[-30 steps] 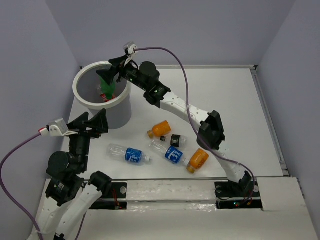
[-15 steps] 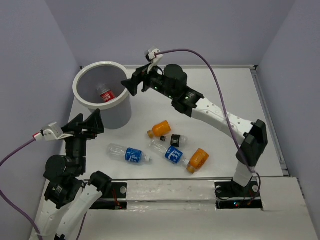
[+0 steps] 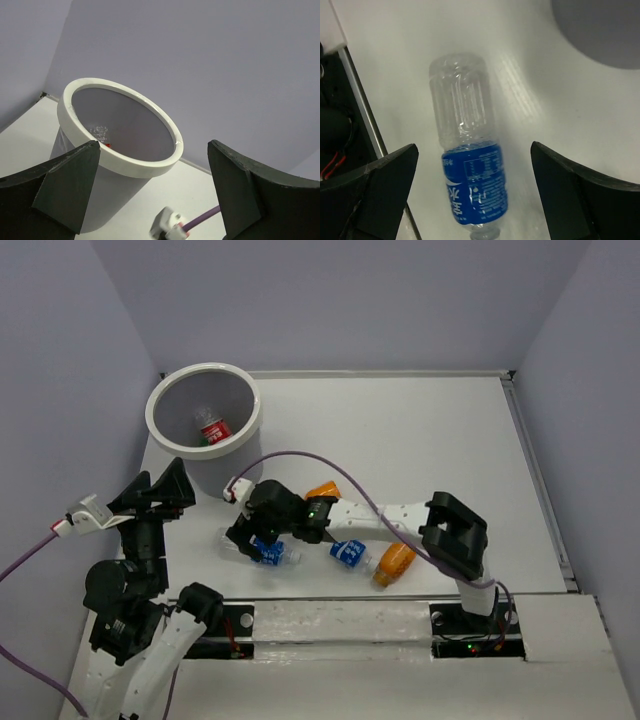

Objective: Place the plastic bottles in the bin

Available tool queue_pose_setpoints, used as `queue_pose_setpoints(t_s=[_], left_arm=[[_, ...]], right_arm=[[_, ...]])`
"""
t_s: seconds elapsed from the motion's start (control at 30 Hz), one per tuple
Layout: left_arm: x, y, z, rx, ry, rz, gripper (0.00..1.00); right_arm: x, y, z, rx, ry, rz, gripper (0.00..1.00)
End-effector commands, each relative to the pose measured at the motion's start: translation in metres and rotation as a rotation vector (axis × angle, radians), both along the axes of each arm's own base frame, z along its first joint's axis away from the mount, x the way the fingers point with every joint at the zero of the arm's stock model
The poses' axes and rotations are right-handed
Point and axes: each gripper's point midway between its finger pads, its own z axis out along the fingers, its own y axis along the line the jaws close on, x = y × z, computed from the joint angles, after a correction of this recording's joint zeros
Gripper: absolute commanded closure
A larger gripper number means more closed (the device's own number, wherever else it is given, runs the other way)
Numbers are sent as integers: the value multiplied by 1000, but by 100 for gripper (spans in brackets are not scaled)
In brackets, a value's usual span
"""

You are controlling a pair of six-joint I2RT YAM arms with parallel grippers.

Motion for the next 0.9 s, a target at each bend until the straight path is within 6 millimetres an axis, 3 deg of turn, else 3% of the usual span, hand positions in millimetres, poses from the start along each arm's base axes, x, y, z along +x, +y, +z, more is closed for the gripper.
queue_pose_setpoints(t_s=[0.0,0.3,0.4,0.5,0.6,0.63,0.73,0.77,0.83,0.87], left_arm=[[1,1,8,-6,-28,11,1],[-2,6,9,-3,-37,30,1],[-1,5,8,1,-36,26,1],[-2,5,9,1,-38,28,1],[-3,6,9,1,-40,28,1],[-3,6,9,1,-40,30,1],[-4,6,10,0,-45,25,1],[-4,6,11,-1,-46,27,1],[-5,8,11,-6,-49,32,1],[-6,9,12,-2,-50,37,1]], right_arm=[[4,12,5,-41,-84,-9,1],[-7,16,-50,-133,-38,16,4],[-15,20,-61,-144,-14,38,10],[-22,26,-61,-137,-9,57,16],[-22,28,-49,-116,-14,58,28],[-22,29,-39,-95,-18,57,43],[-22,36,-13,-27,-18,52,46],[-27,41,9,37,-18,77,47],[-26,44,33,94,-32,71,47],[-24,42,59,146,-53,50,48]])
